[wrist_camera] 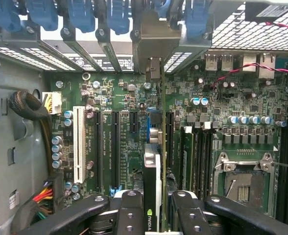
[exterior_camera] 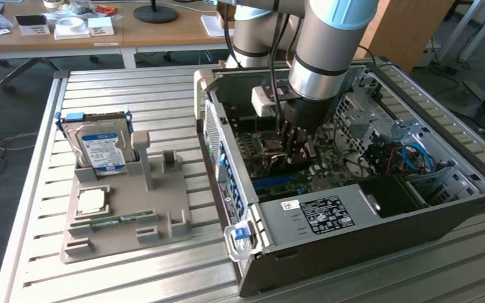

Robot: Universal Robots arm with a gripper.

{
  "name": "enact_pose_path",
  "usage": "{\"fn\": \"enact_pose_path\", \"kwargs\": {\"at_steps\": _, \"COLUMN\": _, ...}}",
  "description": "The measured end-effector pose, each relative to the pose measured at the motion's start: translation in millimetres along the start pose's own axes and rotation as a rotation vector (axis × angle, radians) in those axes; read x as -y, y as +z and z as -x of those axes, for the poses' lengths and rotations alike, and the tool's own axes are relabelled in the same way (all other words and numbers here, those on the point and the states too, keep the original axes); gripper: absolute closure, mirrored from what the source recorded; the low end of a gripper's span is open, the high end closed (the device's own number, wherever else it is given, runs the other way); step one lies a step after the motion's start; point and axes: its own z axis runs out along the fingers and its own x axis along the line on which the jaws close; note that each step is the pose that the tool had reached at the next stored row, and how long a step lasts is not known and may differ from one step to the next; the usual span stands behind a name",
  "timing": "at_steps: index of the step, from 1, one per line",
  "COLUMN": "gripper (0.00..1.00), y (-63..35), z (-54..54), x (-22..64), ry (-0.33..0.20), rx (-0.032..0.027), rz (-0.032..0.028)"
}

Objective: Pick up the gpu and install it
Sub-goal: 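Insert the gpu into the slot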

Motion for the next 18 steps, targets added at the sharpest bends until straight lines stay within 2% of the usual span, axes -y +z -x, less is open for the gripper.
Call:
{"fn": "enact_pose_path", "kwargs": {"at_steps": 8, "gripper": 0.73, "y": 0.7, "z": -1.8, "x": -0.2, "ry": 0.001, "rx": 0.0, "rz": 0.0}}
{"fn": "enact_pose_path", "kwargs": {"at_steps": 18, "gripper": 0.73, "y": 6.2, "z": -2.1, "x": -0.8, "ry": 0.0, "rx": -0.0002, "rz": 0.0}}
